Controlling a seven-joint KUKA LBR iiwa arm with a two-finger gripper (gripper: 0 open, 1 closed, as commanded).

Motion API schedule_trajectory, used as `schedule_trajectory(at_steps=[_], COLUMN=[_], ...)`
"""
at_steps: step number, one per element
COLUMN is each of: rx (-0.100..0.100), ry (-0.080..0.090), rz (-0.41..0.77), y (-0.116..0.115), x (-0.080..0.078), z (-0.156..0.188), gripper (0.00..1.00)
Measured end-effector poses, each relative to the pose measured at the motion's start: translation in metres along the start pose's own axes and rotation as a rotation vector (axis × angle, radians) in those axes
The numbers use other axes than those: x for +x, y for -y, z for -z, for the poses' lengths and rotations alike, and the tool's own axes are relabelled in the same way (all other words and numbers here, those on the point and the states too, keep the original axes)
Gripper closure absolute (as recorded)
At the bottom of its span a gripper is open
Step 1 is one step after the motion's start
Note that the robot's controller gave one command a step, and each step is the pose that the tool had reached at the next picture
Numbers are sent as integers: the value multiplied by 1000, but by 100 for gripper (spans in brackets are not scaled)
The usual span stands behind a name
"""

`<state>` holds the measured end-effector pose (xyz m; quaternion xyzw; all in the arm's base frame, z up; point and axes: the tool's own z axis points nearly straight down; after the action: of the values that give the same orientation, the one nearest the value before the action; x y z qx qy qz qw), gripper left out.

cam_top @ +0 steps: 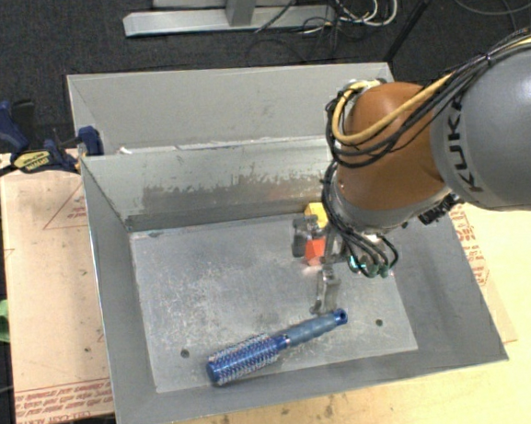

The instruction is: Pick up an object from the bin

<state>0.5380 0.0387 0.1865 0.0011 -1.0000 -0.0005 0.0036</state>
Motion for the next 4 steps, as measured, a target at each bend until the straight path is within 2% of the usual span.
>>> schedule_trajectory(at_steps=[1,2,3,4], rx=[0,0,1,0], ry=[2,12,6,9], rz=[212,187,265,276], y=[-10,-11,-10,-10], x=[26,12,28,39], z=[-120,-85,-87,-118], gripper=[0,0,0,0])
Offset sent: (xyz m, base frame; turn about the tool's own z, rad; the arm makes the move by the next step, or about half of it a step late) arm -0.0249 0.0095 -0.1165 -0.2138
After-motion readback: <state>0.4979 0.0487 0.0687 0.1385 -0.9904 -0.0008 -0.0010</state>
